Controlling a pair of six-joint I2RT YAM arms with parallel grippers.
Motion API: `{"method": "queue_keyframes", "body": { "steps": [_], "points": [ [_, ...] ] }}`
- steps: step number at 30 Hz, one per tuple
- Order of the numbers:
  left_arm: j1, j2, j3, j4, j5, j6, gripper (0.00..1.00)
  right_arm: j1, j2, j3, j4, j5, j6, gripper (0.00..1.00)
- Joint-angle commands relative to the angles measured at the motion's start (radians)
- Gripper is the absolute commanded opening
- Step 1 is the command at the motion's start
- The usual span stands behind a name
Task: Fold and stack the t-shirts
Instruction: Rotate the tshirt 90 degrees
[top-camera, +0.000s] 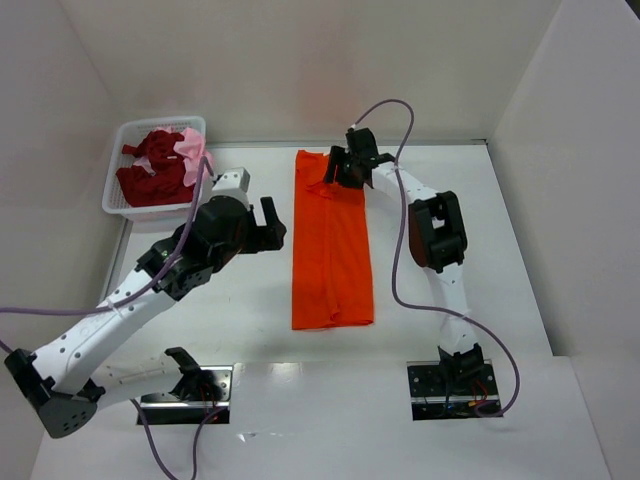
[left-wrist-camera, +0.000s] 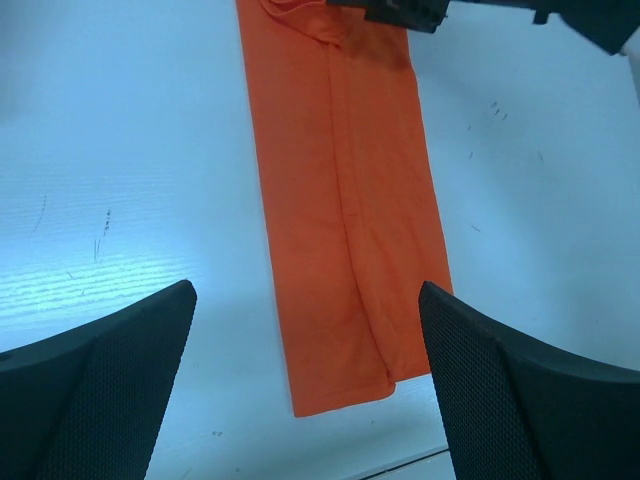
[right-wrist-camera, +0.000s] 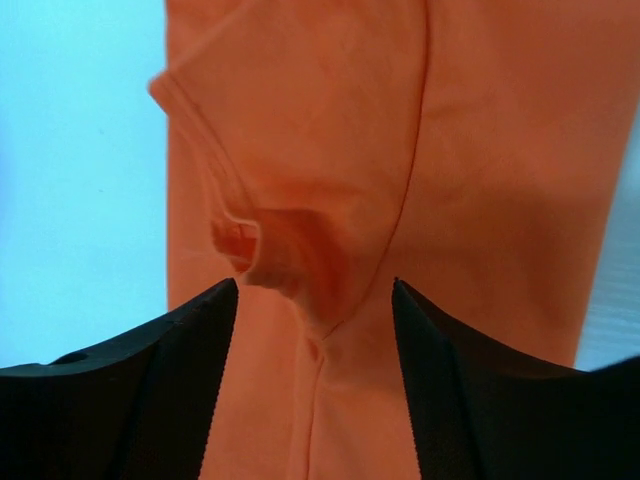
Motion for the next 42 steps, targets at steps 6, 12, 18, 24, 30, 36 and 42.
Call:
{"method": "queue_keyframes", "body": {
  "steps": [6,12,18,24,30,36,42],
  "points": [
    [0.006,-0.040,-0.038,0.045,0.001,-0.046,1.00,0.004,0.054,0.077,0.057,-0.042,-0.017,0.48],
    [0.006,-0.021,-0.049,0.056,0.019,-0.037,1.00,0.034,0.063,0.086,0.057,-0.048,-0.036,0.41],
    [0.015,0.008,-0.058,0.076,0.038,-0.026,1.00,0.066,0.054,0.038,0.094,-0.111,-0.098,0.44],
    [0.015,0.017,-0.058,0.085,0.056,-0.017,1.00,0.075,0.063,0.029,0.103,-0.174,-0.129,0.44],
    [0.015,-0.010,-0.067,0.074,0.056,-0.017,1.00,0.075,0.083,0.040,0.020,-0.171,-0.171,0.46],
    [0.015,-0.030,-0.076,0.074,0.056,-0.017,1.00,0.075,0.057,0.054,-0.044,-0.065,-0.172,0.52],
    [0.015,-0.030,-0.085,0.074,0.056,-0.017,1.00,0.054,0.098,0.064,-0.093,-0.029,-0.142,0.52]
  ]
}}
